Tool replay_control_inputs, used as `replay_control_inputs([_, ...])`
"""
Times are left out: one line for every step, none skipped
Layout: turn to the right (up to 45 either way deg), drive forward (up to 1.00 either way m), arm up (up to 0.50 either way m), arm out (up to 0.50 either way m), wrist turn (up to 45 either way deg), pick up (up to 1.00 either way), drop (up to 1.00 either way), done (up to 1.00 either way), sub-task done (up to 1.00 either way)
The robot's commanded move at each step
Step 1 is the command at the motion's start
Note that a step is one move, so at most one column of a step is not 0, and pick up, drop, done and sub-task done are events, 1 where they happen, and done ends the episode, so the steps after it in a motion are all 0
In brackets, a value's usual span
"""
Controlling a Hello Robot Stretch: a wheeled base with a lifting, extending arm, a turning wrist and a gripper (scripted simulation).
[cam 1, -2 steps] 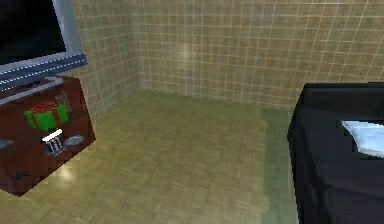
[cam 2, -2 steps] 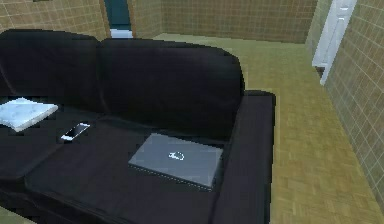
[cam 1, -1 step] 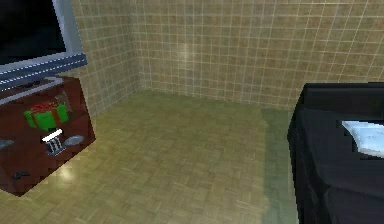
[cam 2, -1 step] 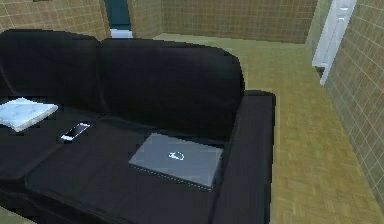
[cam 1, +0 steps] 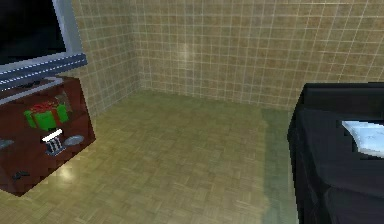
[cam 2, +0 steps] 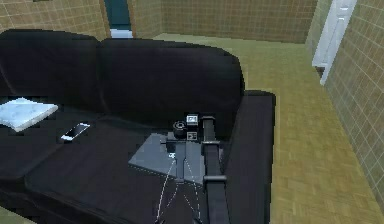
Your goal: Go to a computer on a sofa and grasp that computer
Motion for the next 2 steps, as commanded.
replay_control_inputs([0.0,0.0,0.0,0.0,45.0,0.0,0.0,0.0,0.0])
replay_control_inputs([0.0,0.0,0.0,0.0,45.0,0.0,0.0,0.0,0.0])
